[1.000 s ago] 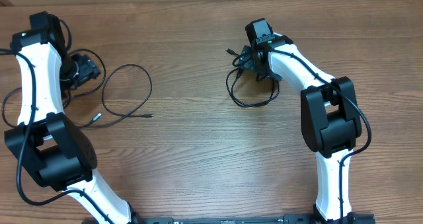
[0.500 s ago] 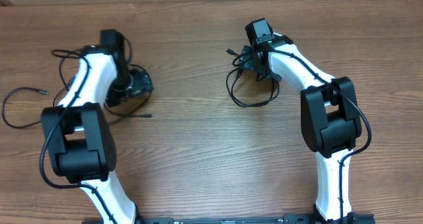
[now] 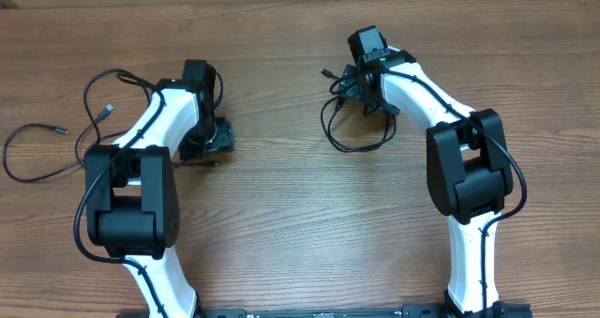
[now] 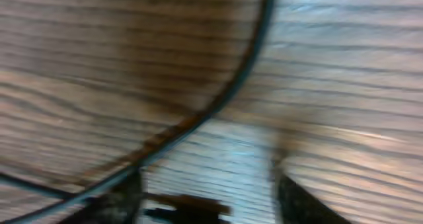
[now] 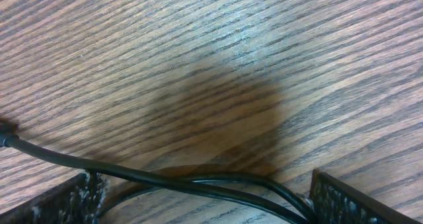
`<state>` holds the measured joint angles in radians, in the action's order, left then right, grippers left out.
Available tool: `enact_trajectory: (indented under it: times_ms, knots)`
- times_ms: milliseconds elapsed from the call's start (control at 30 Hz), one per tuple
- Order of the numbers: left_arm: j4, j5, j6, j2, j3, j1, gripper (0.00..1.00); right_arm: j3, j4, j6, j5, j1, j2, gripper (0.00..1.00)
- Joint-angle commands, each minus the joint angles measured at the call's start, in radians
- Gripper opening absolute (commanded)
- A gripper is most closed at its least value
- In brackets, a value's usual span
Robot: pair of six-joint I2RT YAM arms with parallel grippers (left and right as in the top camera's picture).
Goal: Untangle cables
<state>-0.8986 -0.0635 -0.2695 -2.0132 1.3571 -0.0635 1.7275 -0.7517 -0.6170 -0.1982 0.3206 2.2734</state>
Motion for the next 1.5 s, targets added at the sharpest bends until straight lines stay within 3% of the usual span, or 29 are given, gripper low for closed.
enact_trajectory:
  times_ms: [0, 100, 200, 400, 667, 800, 1033, 1067, 1100, 1167, 1267, 1333, 1400, 1467]
  knots:
    - [0.036, -0.166, 0.019, 0.023, -0.042, 0.007, 0.35, -0.009, 0.003, -0.004, -0.002, 0.0, 0.02, 1.0]
    - [0.051, -0.293, -0.021, 0.023, -0.066, 0.017, 0.22, -0.009, 0.003, -0.004, -0.002, 0.0, 0.02, 1.0]
    - [0.036, -0.407, -0.101, 0.023, -0.072, 0.046, 0.15, -0.009, 0.003, -0.004, -0.002, 0.0, 0.02, 1.0]
    - [0.01, -0.408, -0.177, 0.023, -0.072, 0.17, 0.09, -0.009, 0.003, -0.005, -0.002, 0.0, 0.02, 1.0]
    - [0.017, -0.252, -0.174, 0.023, -0.072, 0.31, 0.04, -0.009, 0.003, -0.004, -0.002, 0.0, 0.02, 1.0]
    - [0.009, -0.076, -0.083, 0.027, -0.064, 0.315, 0.04, -0.009, 0.003, -0.004, -0.002, 0.0, 0.02, 1.0]
    - [-0.054, 0.041, -0.142, 0.149, -0.03, 0.288, 0.04, -0.009, 0.003, -0.004, -0.002, 0.0, 0.02, 1.0]
    - [-0.052, 0.041, -0.148, 0.166, -0.03, 0.283, 0.07, -0.009, 0.003, -0.004, -0.002, 0.0, 0.02, 1.0]
    - [-0.045, 0.035, -0.15, 0.183, -0.03, 0.275, 0.27, -0.009, 0.003, -0.004, -0.002, 0.0, 0.02, 1.0]
    - [-0.039, 0.031, -0.189, 0.185, -0.032, 0.271, 0.39, -0.009, 0.003, -0.004, -0.002, 0.0, 0.02, 1.0]
    - [-0.039, 0.031, -0.345, 0.178, -0.047, 0.273, 0.43, -0.009, 0.003, -0.004, -0.002, 0.0, 0.02, 1.0]
    - [-0.014, 0.025, -0.577, 0.169, -0.086, 0.27, 0.44, -0.009, 0.003, -0.004, -0.002, 0.0, 0.02, 1.0]
    - [0.035, -0.004, -0.724, 0.169, -0.133, 0.267, 0.44, -0.009, 0.003, -0.004, -0.002, 0.0, 0.02, 1.0]
    - [0.089, -0.035, -0.807, 0.169, -0.17, 0.267, 0.46, -0.009, 0.003, -0.004, -0.002, 0.0, 0.02, 1.0]
